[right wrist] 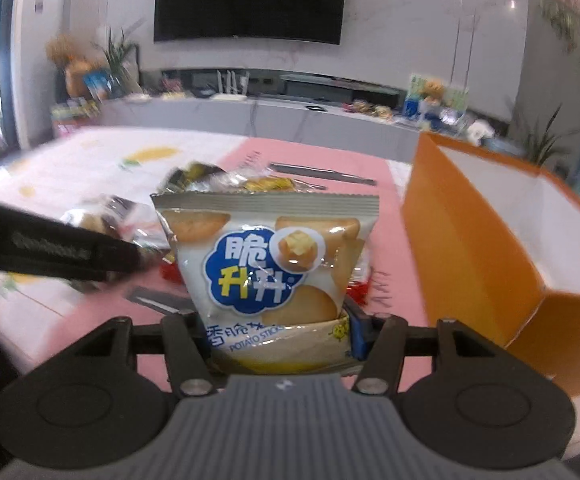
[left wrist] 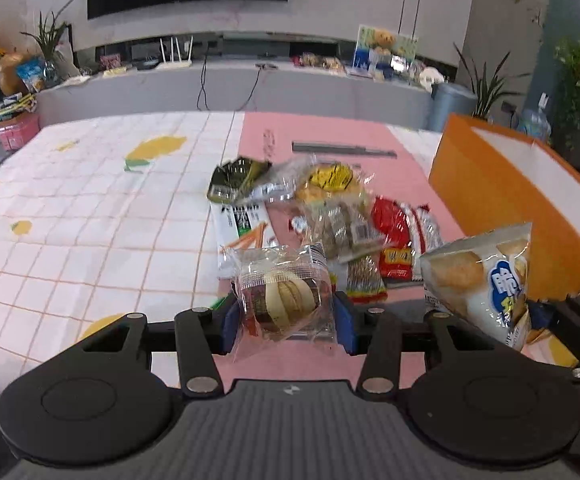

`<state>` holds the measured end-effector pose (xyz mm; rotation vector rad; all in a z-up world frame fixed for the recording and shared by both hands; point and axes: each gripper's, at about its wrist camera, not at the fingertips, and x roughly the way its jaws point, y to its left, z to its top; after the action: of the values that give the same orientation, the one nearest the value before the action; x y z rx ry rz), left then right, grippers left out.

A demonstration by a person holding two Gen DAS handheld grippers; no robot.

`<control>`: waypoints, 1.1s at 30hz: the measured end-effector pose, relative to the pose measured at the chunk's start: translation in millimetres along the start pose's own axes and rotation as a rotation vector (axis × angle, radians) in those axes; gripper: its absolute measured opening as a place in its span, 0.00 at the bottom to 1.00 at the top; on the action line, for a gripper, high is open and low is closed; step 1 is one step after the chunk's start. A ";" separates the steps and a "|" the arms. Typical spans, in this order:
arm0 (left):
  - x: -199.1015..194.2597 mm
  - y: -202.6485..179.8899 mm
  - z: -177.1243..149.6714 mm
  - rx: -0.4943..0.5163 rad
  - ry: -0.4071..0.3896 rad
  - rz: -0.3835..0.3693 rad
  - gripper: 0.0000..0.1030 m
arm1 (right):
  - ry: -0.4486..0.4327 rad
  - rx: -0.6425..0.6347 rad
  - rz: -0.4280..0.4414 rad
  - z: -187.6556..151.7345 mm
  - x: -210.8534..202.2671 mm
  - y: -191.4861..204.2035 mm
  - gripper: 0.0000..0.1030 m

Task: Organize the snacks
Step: 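Carry both bags over the orange box and release the potato-stick bag from the right gripper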

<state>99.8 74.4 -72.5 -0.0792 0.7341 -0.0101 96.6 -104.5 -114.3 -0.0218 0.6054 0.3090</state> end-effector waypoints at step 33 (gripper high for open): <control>-5.1 -116.9 73.9 0.049 -0.072 -0.326 0.52 | 0.455 0.190 0.042 80.5 60.3 -204.7 0.55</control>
<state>147.7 -36.9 -5.6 -0.1515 0.6418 -0.3346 248.1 -274.1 -96.2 0.1061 1.0858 0.2872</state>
